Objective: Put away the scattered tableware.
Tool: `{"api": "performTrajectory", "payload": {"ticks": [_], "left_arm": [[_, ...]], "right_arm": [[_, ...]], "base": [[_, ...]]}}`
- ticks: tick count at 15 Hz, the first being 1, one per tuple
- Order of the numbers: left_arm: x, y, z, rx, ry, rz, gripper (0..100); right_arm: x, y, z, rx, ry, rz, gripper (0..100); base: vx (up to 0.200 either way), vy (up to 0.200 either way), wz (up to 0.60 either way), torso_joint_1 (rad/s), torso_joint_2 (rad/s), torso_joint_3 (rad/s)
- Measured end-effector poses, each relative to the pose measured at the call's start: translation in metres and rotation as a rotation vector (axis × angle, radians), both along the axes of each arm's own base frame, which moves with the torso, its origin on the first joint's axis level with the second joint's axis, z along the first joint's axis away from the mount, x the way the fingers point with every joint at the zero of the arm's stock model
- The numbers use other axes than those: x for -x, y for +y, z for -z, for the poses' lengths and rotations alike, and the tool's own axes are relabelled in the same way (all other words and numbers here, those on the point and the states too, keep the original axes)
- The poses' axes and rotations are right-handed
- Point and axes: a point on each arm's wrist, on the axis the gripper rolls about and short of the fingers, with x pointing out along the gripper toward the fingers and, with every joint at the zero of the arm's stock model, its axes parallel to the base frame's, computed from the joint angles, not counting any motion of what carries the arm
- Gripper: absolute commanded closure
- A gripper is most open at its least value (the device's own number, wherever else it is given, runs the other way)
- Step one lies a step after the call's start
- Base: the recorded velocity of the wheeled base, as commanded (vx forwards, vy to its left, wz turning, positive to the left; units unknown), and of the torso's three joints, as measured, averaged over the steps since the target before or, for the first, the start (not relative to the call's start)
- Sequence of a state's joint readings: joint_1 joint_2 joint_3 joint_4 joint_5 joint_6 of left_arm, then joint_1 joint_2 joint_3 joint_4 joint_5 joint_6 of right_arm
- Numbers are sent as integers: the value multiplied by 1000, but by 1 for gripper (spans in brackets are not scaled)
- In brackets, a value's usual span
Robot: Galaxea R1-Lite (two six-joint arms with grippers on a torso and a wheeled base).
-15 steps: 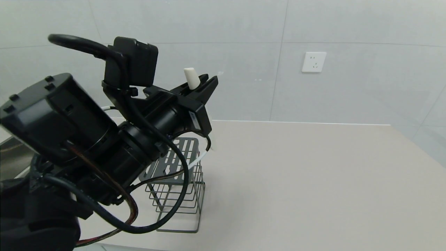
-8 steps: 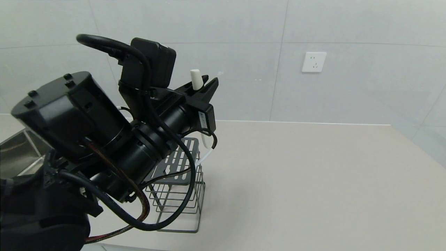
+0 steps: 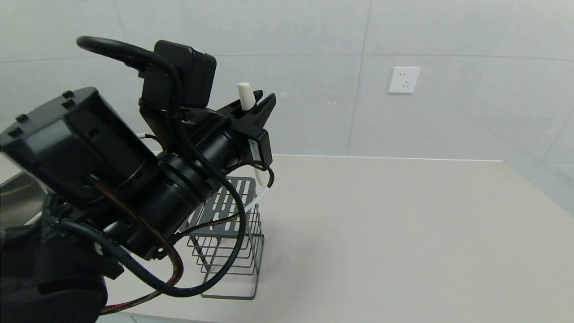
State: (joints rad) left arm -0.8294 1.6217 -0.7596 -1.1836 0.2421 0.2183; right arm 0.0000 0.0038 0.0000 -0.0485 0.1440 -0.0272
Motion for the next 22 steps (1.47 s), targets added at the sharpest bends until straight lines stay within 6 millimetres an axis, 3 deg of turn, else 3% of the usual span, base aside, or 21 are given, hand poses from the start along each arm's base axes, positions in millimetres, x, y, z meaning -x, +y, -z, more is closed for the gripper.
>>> {"api": "performTrajectory", "payload": {"ticks": [6, 17, 22], "left_arm": [[2, 4, 4, -18, -9, -78, 100], [3, 9, 18, -40, 40, -133, 100], [-6, 15, 18, -40, 38, -167, 100]], "right_arm": [[0, -2, 5, 11, 50, 89, 100], [0, -2, 5, 17, 45, 89, 100], [0, -2, 5, 17, 46, 88, 100]], "base": [[0, 0, 0, 0, 0, 0], [0, 0, 0, 0, 0, 0], [0, 0, 0, 0, 0, 0]]}}
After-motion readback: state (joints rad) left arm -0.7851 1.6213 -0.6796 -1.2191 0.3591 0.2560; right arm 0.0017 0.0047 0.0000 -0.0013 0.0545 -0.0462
